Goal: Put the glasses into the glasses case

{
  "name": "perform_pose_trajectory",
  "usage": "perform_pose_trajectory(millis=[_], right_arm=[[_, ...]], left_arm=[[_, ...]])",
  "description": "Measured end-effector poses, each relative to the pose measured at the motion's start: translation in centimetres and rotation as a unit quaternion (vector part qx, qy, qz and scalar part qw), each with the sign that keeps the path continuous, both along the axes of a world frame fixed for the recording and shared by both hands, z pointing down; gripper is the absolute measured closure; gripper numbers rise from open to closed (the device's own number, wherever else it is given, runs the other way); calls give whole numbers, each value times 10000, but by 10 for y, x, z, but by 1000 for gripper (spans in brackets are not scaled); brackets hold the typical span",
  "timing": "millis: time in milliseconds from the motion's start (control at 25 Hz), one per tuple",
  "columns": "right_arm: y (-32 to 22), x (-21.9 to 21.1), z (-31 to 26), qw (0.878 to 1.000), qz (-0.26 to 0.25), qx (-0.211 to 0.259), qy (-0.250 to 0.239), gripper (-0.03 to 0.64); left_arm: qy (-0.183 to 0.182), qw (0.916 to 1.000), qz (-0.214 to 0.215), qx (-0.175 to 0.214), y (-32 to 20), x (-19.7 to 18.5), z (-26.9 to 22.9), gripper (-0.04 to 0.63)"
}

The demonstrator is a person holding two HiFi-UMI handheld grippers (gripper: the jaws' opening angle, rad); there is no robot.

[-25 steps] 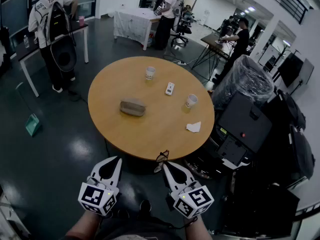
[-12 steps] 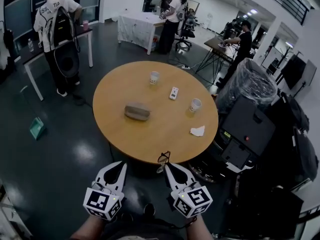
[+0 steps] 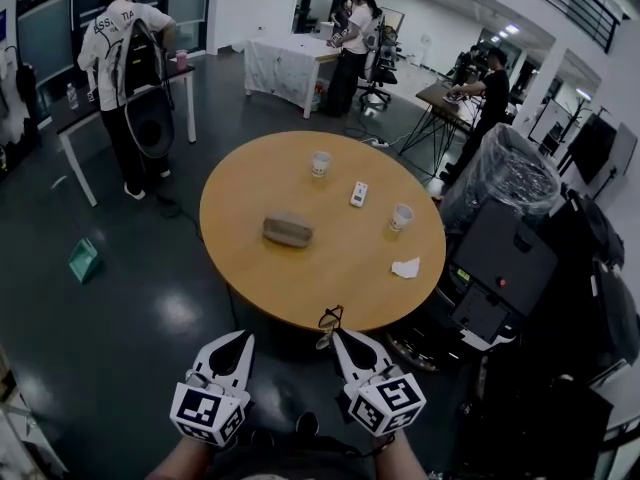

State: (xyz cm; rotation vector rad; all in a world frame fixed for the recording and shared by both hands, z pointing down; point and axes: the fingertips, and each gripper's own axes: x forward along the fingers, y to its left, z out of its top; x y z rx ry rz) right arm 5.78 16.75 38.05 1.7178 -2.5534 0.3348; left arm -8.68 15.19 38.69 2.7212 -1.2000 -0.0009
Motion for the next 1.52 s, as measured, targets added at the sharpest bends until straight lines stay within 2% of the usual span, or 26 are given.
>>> perform_pose_trajectory(millis=[360, 560, 800, 1080, 1280, 1520], right_arm=[[7, -8, 4, 9998, 166, -48, -124, 626], [-8, 4, 13, 9997, 195, -91, -138, 626], [-51, 29, 24, 9997, 4, -158, -189, 626], [-120, 65, 25, 9993, -65, -205, -298, 626], [-160, 91, 30, 9990, -92, -271, -329, 626], [-197, 116, 36, 9984, -174, -379, -393, 626]], left_arm=[[28, 10000, 70, -59, 6, -15, 8, 589], [-7, 9999, 68, -128, -7, -6, 18, 589], [-99, 9996, -147, -213, -45, 16, 31, 589], [-210, 9992, -181, -273, -105, 54, 35, 589], [-316, 9992, -242, -102, -151, 78, 31, 589], [-420, 9981, -386, -245, -185, 96, 38, 589]])
